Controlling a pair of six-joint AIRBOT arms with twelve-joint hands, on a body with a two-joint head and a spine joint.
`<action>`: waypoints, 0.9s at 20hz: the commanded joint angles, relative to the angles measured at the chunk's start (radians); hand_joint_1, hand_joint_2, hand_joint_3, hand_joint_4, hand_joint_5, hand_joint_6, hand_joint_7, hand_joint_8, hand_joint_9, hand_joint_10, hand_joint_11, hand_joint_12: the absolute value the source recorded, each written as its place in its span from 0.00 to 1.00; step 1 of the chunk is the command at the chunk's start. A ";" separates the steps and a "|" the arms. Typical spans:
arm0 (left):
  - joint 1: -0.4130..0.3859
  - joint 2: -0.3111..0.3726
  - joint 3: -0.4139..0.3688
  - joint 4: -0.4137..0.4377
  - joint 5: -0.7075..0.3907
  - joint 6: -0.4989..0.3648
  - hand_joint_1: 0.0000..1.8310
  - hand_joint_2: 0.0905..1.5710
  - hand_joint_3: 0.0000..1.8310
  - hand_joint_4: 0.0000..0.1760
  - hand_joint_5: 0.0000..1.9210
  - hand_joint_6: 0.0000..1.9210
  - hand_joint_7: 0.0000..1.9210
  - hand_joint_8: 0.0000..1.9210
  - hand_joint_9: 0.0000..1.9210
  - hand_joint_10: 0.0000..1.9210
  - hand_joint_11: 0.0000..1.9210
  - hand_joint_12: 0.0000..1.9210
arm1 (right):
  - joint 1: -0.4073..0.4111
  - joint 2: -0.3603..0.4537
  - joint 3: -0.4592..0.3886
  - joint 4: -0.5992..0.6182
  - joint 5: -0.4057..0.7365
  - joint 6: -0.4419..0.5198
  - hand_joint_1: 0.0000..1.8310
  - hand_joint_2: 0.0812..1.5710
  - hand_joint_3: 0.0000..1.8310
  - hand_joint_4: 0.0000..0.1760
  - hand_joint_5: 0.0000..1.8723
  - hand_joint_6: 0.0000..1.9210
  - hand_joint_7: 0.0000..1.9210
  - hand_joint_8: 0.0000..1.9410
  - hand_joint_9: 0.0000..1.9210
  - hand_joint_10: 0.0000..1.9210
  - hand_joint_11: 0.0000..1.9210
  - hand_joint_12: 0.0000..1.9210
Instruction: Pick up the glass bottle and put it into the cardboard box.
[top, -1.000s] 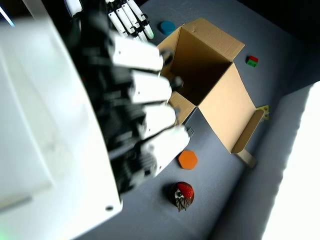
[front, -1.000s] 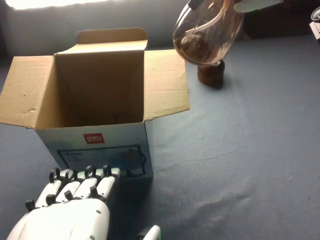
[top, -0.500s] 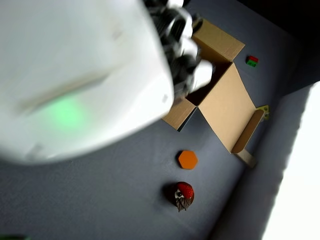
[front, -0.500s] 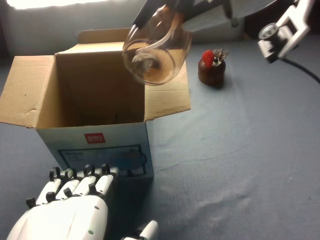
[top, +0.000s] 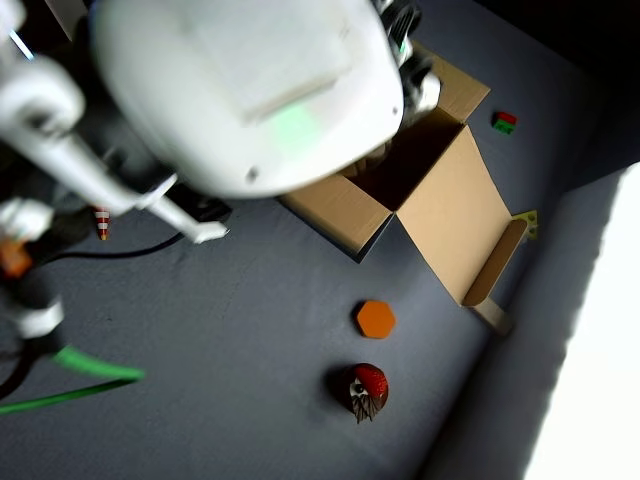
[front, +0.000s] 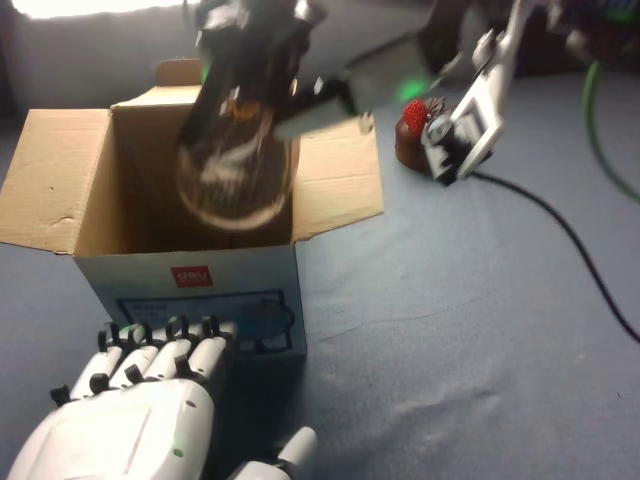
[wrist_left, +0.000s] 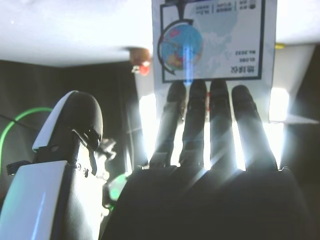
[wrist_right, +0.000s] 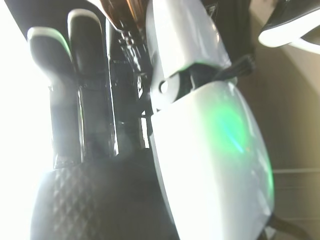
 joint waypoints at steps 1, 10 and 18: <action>-0.002 0.002 0.004 0.089 -0.058 -0.008 0.12 0.77 0.00 0.00 0.09 0.00 0.08 0.00 0.07 0.00 0.00 0.09 | 0.016 0.003 0.001 0.086 0.054 -0.003 0.75 0.70 0.00 0.00 0.46 0.60 0.52 0.49 0.48 0.64 0.41 0.81; -0.004 0.003 0.002 0.089 -0.055 -0.014 0.11 0.78 0.00 0.00 0.08 0.00 0.08 0.00 0.07 0.00 0.00 0.01 | 0.008 -0.086 0.017 0.083 -0.042 -0.090 0.75 0.69 0.00 0.00 0.47 0.54 0.54 0.48 0.49 0.65 0.42 0.80; -0.002 0.003 0.004 0.089 -0.050 -0.016 0.09 0.80 0.01 0.00 0.07 0.00 0.06 0.00 0.05 0.00 0.00 0.00 | -0.018 -0.150 0.026 0.085 -0.125 -0.125 0.75 0.68 0.00 0.00 0.48 0.55 0.55 0.44 0.50 0.62 0.41 0.79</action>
